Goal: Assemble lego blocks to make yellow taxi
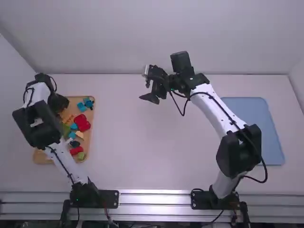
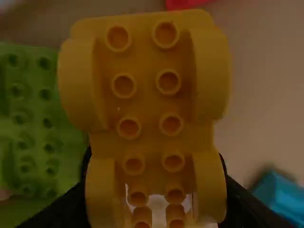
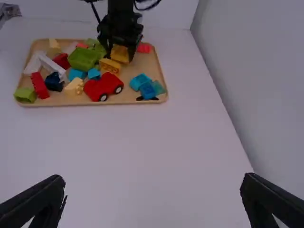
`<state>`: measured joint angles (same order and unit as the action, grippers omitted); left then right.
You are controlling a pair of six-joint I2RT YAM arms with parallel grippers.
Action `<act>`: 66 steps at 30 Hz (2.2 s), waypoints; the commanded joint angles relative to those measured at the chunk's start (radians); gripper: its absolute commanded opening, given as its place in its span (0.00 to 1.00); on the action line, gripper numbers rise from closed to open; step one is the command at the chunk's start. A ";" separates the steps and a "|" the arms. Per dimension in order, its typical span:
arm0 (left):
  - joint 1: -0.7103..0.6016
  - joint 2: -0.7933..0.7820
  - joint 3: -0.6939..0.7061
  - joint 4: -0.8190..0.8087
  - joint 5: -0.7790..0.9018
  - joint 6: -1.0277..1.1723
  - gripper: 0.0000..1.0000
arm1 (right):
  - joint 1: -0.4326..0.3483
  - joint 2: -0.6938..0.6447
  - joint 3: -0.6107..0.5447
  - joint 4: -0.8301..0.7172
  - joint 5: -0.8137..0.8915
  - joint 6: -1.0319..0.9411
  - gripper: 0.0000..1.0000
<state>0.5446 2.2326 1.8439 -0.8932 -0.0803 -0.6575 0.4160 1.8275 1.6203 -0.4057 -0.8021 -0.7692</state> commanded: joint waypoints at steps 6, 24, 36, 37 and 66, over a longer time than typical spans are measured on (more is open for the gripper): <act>-0.081 -0.458 -0.315 0.161 0.131 0.372 0.35 | -0.001 -0.005 0.017 0.001 -0.109 0.009 0.99; -0.854 -0.619 -0.631 0.164 0.169 1.274 0.18 | -0.112 -0.191 0.016 -0.597 -0.322 -0.499 0.99; -1.106 -0.451 -0.718 0.284 0.174 1.515 0.27 | -0.235 -0.208 0.014 -0.703 -0.497 -0.592 0.98; -1.111 -0.443 -0.718 0.286 0.173 1.530 0.27 | -0.241 -0.209 0.014 -0.713 -0.506 -0.606 0.99; -1.112 -0.346 -0.700 0.457 0.056 1.446 0.99 | -0.297 -0.212 0.014 -0.753 -0.533 -0.669 0.98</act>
<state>-0.5777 1.9045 1.1107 -0.4225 0.0265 0.8787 0.1211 1.6192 1.6203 -1.1767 -1.3174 -1.4670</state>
